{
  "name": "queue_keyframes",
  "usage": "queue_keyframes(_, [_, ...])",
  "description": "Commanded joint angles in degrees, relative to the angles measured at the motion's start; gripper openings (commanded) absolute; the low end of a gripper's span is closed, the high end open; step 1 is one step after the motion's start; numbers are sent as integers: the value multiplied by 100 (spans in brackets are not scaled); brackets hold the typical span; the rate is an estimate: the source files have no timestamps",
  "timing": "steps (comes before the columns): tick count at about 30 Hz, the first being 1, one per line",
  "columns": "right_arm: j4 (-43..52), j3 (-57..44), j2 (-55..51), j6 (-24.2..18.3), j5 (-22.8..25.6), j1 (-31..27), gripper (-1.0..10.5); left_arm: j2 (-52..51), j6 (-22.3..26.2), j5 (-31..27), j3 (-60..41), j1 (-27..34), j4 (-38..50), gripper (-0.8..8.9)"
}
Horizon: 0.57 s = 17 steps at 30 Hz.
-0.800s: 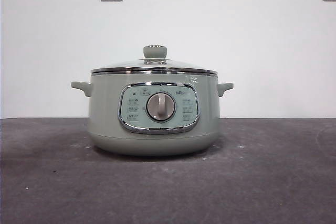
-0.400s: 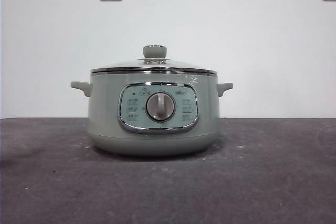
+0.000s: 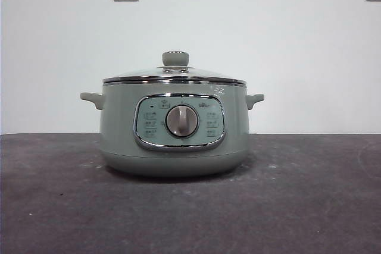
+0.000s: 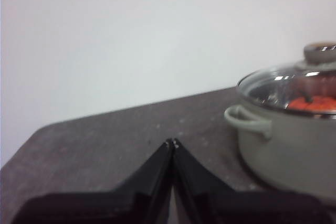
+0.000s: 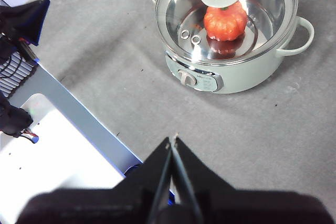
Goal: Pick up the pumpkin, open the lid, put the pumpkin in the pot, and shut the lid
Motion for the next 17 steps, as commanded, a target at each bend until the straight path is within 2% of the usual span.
queue_keyframes(1, [-96,-4,-13,46,13,9,0,-17,-44,-94,-153,22,-70,-1])
queue_keyframes(17, [-96,-4,-15,46,13,9,0,-17,-216,-63,-269,20,-1353,-1])
